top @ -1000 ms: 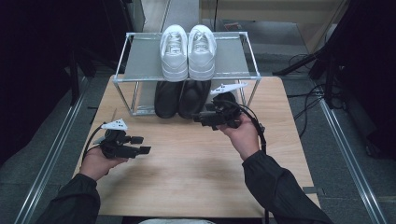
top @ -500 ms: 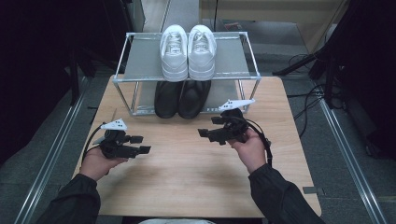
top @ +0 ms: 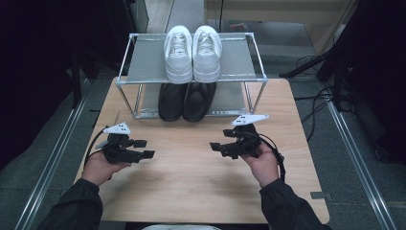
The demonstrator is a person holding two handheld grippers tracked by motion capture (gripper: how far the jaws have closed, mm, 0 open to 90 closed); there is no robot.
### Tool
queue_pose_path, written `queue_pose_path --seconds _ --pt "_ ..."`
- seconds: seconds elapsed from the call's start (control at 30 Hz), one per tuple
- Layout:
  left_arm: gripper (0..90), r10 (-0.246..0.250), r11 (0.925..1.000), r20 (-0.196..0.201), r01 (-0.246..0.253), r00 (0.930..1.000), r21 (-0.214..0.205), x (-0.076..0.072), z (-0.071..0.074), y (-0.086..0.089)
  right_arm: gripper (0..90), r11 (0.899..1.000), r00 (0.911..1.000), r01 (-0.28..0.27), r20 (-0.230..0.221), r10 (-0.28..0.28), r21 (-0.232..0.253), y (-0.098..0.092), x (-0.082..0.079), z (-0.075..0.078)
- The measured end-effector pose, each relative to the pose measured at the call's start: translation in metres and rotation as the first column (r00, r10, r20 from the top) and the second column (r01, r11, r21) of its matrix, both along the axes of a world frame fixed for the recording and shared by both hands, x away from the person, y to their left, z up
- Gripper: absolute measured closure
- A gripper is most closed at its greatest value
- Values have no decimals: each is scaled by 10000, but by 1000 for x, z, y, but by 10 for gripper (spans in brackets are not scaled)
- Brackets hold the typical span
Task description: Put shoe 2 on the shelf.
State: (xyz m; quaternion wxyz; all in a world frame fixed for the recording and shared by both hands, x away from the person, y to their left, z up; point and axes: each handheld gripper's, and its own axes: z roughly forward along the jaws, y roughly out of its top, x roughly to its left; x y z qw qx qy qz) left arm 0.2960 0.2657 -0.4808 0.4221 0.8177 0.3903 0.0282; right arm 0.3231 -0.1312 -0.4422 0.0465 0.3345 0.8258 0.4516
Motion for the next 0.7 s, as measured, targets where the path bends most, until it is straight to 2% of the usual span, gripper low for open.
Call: queue_pose_path --seconds 0.27,0.4,0.43,0.7 --pt "361 21 10000 1 -21 10000 -54 0 0 0 264 9993 9991 378 209 -377 -38 -18 3 -8" --pt "357 -5 10000 -72 5 10000 -27 1 -1 0 264 9984 9984 536 163 -534 -156 -23 5 -15" --pt "355 -12 10000 -87 12 10000 -1 2 -1 0 264 9968 9972 752 83 -750 -271 -25 6 -19" --pt "322 113 9999 -159 -113 9998 -5 2 -2 -1 264 9946 9957 920 -91 -926 -479 -27 8 -29"
